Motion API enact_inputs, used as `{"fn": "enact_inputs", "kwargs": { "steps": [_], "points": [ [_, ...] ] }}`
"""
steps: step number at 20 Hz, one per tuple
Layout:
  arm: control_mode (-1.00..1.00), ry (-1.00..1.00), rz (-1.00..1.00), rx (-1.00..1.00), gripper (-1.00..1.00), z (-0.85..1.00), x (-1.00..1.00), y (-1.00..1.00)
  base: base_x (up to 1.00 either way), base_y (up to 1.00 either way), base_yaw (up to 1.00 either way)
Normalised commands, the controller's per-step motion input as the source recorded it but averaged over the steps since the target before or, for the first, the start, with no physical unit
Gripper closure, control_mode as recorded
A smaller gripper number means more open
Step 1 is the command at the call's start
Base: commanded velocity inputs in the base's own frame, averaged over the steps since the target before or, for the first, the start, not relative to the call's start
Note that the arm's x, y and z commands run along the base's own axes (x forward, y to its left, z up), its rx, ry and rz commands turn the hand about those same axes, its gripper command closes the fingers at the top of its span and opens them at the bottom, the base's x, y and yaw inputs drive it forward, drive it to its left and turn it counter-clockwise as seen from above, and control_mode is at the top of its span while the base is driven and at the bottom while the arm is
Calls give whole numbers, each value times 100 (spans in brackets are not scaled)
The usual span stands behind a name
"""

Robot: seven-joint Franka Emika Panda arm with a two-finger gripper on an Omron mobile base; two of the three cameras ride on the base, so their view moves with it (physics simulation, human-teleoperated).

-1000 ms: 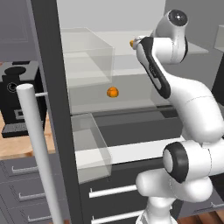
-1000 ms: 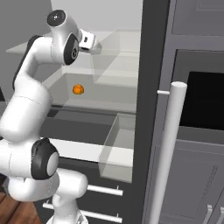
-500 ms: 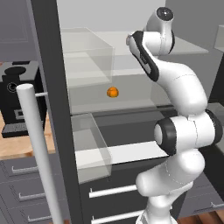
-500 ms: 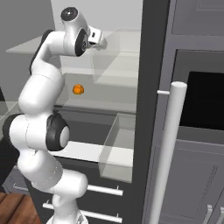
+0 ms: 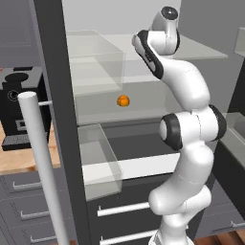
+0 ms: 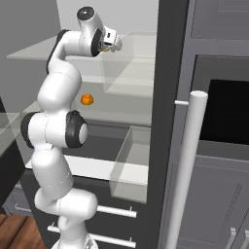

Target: Pick up both oranges from the fridge and place them inside the tupperware on the counter.

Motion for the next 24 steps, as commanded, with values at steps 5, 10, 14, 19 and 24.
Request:
{"fn": "enact_inputs", "kwargs": {
  "steps": [5,10,14,19,24],
  "points": [
    [-100,3,0,0,-100,0,56,7,0,0,0],
    [-100,1,0,0,-100,-3,37,1,0,0,0],
    [-100,0,0,0,-100,-17,25,0,0,0,0],
    [-100,0,0,0,100,-33,14,0,0,0,0],
    [-100,-22,0,0,100,-65,-12,0,0,0,0]
  ]
}}
